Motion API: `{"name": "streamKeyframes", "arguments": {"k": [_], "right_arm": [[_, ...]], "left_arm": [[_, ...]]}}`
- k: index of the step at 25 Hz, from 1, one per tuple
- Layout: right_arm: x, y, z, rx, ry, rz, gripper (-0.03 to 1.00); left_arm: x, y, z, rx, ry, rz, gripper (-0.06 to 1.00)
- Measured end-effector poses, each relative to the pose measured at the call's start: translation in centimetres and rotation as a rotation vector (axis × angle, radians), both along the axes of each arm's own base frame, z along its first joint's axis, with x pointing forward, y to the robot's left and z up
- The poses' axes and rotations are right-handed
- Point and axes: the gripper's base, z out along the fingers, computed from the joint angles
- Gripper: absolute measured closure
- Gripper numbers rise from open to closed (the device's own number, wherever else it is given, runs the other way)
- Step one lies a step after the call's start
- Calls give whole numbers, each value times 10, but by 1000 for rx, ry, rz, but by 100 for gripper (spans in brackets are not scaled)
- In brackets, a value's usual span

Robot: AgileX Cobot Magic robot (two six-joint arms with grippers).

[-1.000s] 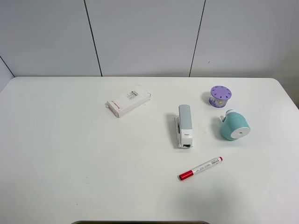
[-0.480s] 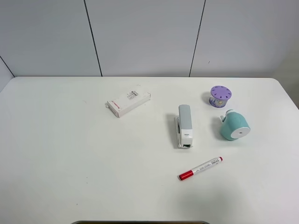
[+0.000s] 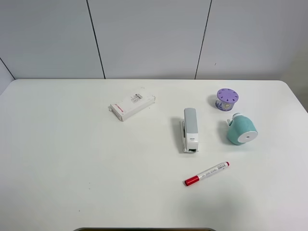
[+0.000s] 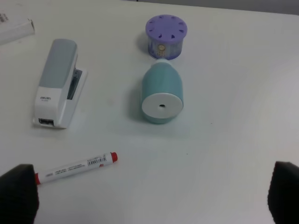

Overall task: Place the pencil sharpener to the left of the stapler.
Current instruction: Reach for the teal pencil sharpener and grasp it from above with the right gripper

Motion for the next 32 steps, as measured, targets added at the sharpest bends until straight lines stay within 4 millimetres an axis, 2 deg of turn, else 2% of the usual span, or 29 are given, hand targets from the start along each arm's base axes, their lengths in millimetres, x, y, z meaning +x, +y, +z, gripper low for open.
{"name": "streamKeyframes", "arguments": {"k": [9,13,17,25,32], "right_arm": [[0,-4,0,32,2,-70,-1],[-5,-8,19,31,-45,-107,-1],[2,-12,43,-9,-37,-141,-1],[40,-14,78,-18,65,-200,-1],[93,-11,87,-23,233,-213,-1]], "left_arm": [[0,0,0,0,0,0,-1],[0,0,0,0,0,0,-1],[0,0,0,0,0,0,-1],[0,0,0,0,0,0,-1],[0,0,0,0,0,0,-1]]}}
